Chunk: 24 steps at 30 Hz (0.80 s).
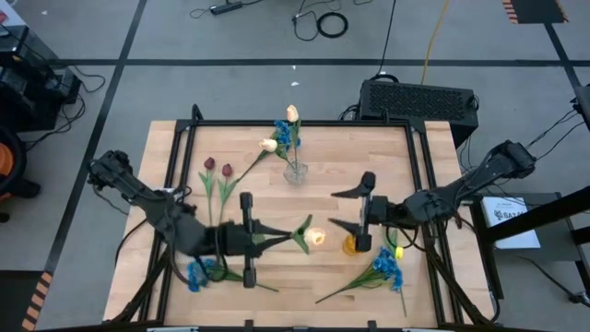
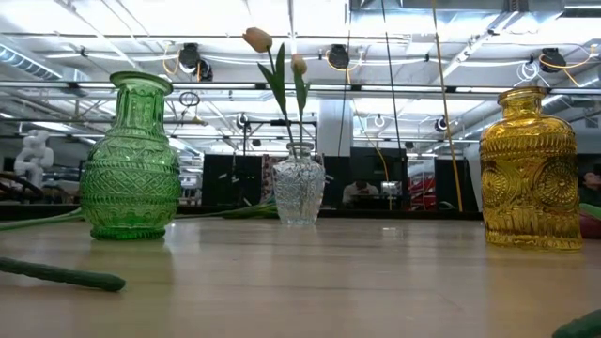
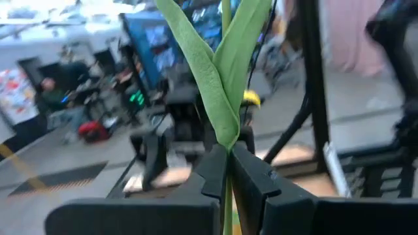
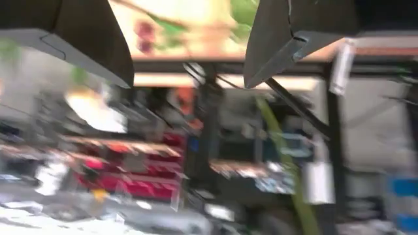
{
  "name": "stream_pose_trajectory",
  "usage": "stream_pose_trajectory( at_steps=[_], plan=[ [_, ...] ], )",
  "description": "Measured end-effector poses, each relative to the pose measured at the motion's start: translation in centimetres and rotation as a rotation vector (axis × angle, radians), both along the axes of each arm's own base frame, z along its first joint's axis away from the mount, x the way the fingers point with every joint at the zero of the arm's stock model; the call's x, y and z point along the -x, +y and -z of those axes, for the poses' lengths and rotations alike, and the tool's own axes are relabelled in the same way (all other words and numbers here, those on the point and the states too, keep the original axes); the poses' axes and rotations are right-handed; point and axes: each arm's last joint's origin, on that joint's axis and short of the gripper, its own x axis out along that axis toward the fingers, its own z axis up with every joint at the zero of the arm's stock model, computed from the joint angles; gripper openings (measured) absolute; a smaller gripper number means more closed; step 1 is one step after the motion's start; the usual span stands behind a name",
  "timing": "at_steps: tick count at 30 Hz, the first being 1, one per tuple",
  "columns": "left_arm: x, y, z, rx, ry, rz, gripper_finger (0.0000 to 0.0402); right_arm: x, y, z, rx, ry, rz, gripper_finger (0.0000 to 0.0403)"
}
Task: Sort flowers into vase by color
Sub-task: Put the pink flower into the transparent vase
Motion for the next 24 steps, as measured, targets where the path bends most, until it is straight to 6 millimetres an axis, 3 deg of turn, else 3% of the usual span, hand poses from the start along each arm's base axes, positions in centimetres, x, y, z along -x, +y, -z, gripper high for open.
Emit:
stream_pose_trajectory(
  at_steps=[7, 17, 24],
  plan=[
    [-1.5, 1.4, 0.1, 0.028, -0.100, 0.102, 0.0022, -2.0, 1.6, 0.3, 0.014, -0.168, -0.209, 0.0281],
    [-2.6, 2.8, 5.7, 0.073, -0.235, 0.122, 0.0022, -2.6, 2.1, 0.6, -0.042, -0.221, -0.216, 0.0281],
    [-2.8, 4.2, 8.0, 0.120, -0.251, 0.123, 0.0022, -2.8, 1.9, 1.1, -0.056, -0.167, -0.206, 0.0281]
  ],
)
